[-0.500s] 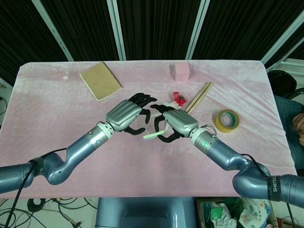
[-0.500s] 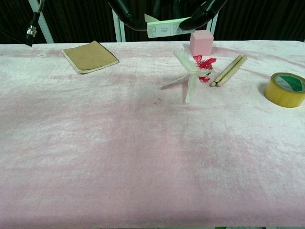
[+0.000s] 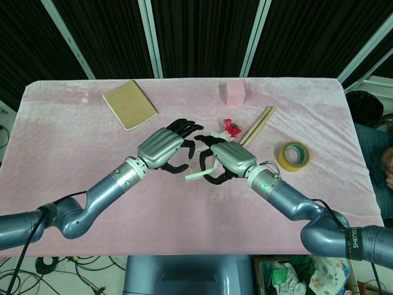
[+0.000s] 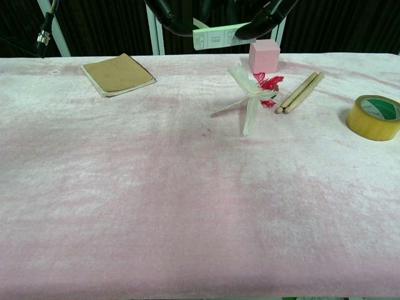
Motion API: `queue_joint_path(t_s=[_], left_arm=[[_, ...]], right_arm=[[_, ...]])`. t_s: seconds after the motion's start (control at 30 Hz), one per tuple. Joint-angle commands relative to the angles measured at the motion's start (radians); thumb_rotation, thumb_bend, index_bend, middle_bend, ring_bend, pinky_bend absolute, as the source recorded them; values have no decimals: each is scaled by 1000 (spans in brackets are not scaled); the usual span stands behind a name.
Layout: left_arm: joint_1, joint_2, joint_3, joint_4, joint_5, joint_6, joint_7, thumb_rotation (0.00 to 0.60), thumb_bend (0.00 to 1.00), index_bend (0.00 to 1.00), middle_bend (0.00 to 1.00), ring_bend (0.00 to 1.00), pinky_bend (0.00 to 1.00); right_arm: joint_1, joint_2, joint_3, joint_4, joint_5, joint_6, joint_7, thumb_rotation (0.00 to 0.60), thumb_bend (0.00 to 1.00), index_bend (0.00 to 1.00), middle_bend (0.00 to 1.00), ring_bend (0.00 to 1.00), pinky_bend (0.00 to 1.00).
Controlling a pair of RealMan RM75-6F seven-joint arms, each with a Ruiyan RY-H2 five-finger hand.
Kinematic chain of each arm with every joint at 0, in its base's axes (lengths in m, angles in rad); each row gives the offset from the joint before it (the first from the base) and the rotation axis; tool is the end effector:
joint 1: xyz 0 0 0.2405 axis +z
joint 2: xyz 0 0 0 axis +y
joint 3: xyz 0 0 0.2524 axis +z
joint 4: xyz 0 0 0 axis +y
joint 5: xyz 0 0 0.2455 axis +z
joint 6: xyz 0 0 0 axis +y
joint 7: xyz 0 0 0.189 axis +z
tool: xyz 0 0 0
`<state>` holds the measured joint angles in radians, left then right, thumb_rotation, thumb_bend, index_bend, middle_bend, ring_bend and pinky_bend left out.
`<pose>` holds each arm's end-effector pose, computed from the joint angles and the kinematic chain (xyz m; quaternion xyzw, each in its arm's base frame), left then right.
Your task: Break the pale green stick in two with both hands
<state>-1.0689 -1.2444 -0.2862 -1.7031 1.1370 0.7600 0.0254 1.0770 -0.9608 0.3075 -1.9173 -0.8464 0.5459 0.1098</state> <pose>0.0262 0.4146 0.0032 -0.7842 -0.3385 -0.4542 0.2532 0.0027 -0.4013 0.0428 0.7461 -0.4952 0.3848 0.2238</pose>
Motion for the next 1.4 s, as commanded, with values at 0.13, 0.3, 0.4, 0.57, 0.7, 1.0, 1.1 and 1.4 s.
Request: queue_joint_path(t_s=[0.13,0.3,0.4,0.57,0.7,1.0,1.1,1.4], left_arm=[[-2,-1,0,-2,-4,-1,1,600,314,542,85,0,0],[-3,0,1,-3,-8,-3,0,600,337,546,89,0,0],[-4,0,2,-5,-8,-3,2,600,337,547,89,0,0],[-7,-1,5,-2,-12,-9,6,600,337,547,90,0,0],[-9,-4,6,0,-12,-9,6,600,352,557,98,0,0],[-11,-8,4,4,-12,-11,-3,600,454,618,147,0,0],[-13,-10,6,8,-16,-14,-1,600,467,641,163,0,0],[-15,-5,1,-1,-21,-13,-7,600,513,671,182,0,0]], right_arm=[[3,-1,-3,0,0,2,2,600,485,746,0,0,81],[5,-1,-6,1,0,1,5,600,485,746,0,0,82],[6,-1,-7,2,-1,-2,9,600,486,746,0,0,81],[7,1,-7,1,-5,1,10,600,486,746,0,0,82],[8,0,-9,2,-3,1,11,600,486,746,0,0,82],[12,0,-10,0,-6,-2,17,600,485,746,0,0,81],[13,1,-13,0,-8,-5,18,600,486,746,0,0,82],[6,12,-12,-3,-21,-3,28,600,503,757,0,0,82]])
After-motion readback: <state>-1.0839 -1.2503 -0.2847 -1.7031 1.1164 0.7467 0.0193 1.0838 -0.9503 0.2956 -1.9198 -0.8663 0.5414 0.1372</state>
